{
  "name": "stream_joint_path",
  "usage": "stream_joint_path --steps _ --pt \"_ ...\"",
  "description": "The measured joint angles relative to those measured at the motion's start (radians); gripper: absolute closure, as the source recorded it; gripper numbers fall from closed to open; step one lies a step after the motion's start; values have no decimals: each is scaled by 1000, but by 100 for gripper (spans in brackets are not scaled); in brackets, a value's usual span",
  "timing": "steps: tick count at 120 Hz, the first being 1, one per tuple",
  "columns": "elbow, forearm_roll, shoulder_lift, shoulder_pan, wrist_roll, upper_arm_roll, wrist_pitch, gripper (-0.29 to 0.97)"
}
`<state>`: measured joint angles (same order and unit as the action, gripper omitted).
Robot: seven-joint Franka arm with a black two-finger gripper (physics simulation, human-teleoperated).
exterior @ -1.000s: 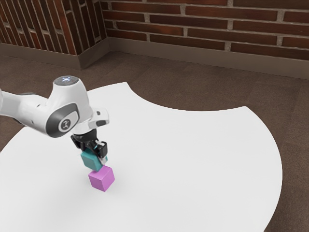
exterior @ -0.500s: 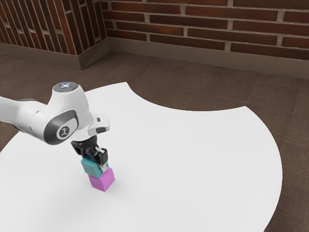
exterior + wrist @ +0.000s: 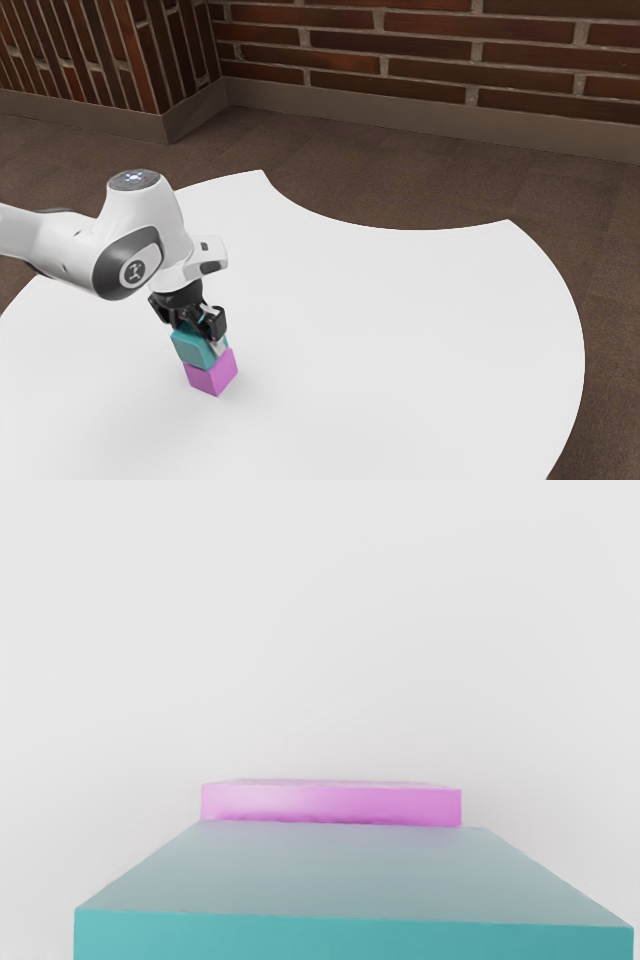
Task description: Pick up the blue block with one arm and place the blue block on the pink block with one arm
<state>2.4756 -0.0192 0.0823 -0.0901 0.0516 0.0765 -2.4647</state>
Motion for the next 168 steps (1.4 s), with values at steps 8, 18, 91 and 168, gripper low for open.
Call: stream_joint_path --steps 8,18,91,168 --pt "-2 1 -6 2 2 0 -1 39" --pt "-4 2 -9 10 3 0 -3 39" --pt "-77 -1 -38 -1 -8 2 113 40" --pt "-99 10 -54 0 -53 1 153 40"
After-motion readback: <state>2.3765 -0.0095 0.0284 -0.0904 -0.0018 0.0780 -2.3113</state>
